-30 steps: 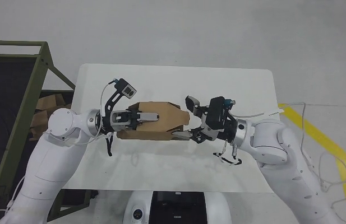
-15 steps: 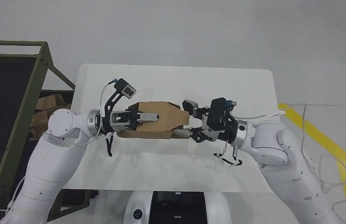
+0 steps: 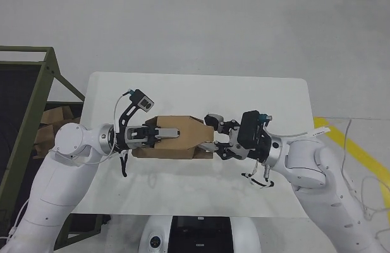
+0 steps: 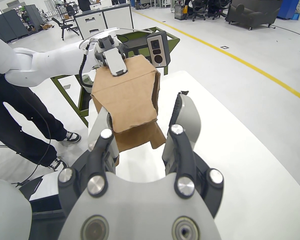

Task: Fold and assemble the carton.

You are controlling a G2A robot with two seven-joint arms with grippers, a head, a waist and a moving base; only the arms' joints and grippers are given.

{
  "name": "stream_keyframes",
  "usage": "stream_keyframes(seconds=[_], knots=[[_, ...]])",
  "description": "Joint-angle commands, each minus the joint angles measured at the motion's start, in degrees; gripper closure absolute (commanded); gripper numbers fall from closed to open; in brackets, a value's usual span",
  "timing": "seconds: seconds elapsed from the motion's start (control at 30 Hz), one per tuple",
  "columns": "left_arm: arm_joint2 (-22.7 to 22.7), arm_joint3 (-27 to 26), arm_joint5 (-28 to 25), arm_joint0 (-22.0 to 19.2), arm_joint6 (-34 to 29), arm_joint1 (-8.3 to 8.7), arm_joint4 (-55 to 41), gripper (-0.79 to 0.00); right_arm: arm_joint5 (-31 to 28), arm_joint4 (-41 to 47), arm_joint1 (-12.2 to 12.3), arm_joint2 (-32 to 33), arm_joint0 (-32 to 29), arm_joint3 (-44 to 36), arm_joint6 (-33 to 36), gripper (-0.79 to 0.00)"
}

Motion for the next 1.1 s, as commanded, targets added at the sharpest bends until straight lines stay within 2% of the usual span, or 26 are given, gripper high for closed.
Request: stream_keyframes(seconds=[0.0,0.4,0.77,1.07], knots=[[0.00,0.03,-0.05,0.03,-0.05,-0.02,0.03,0.000,-0.07,-0.20,0.02,0.28,-0.36,-0.33,-0.99,-0.369],[0.42,-0.27,-0.31,0.38,0.34,-0.17,1.24,0.000,-0.81,-1.67,-0.15,-0.87,-0.31,-1.69,-3.50,-0.366],[0.86,-0.75,-0.51,0.64,-0.13,-0.26,2.05,0.000,2.13,-4.06,-0.61,-2.29,1.18,-2.28,-4.76,-0.363],[1.19,-1.29,-0.41,1.05,-0.62,-0.29,2.92,0.000,4.20,-6.73,-0.69,-2.86,1.96,-4.34,-1.96,-0.382]])
